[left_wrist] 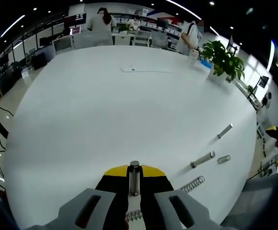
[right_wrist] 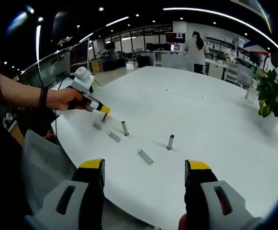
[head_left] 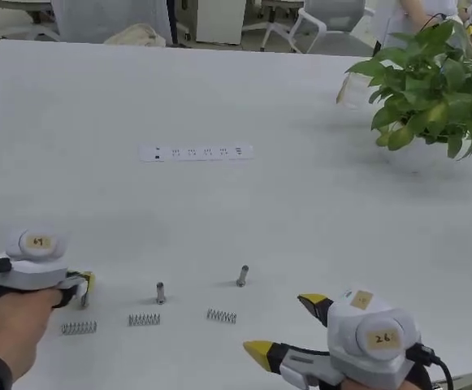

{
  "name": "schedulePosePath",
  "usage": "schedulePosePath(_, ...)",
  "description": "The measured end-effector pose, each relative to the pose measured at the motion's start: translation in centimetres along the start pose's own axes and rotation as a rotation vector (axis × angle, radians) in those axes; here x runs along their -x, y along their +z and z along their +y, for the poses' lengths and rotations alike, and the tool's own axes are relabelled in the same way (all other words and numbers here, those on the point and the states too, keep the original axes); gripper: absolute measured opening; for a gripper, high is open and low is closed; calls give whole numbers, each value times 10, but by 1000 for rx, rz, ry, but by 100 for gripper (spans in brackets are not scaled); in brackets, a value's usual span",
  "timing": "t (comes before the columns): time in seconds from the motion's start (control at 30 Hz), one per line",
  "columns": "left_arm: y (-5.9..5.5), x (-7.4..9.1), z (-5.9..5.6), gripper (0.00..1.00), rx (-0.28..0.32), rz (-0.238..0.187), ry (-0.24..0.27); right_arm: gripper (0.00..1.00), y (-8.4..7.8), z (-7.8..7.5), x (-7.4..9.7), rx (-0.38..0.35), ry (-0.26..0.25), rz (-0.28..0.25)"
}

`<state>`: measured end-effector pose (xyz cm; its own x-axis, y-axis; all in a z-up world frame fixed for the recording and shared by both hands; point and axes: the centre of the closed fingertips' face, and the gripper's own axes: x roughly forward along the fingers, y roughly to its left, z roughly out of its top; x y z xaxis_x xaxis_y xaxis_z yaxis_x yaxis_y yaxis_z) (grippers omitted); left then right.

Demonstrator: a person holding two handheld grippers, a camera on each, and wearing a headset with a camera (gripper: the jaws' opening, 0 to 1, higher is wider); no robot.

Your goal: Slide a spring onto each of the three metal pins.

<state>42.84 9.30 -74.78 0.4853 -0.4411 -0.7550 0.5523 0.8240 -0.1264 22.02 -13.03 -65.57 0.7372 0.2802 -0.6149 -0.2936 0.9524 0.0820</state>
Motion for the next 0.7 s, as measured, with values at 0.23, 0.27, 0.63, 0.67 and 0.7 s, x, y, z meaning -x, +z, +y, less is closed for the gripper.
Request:
schedulePosePath(0.23, 0, 8, 1, 0, -3, -10, 2, 67, -3, 2, 1, -2, 3, 1)
schedulePosePath(0.27, 0, 9, 2, 0, -3, -10, 3, 67, -3, 2, 1, -1, 4, 2)
schedulePosePath(0.63, 0, 13, 5, 0, -38, -9, 5, 67, -1, 3, 0, 2, 8, -3)
schedulePosePath(0.67, 0, 14, 5, 0, -41, -9, 5, 67, 0, 3, 0, 2, 8, -4)
schedulePosePath(0.7, 0, 14, 5, 0, -45, -8, 5, 67, 0, 3, 0, 3, 8, -4)
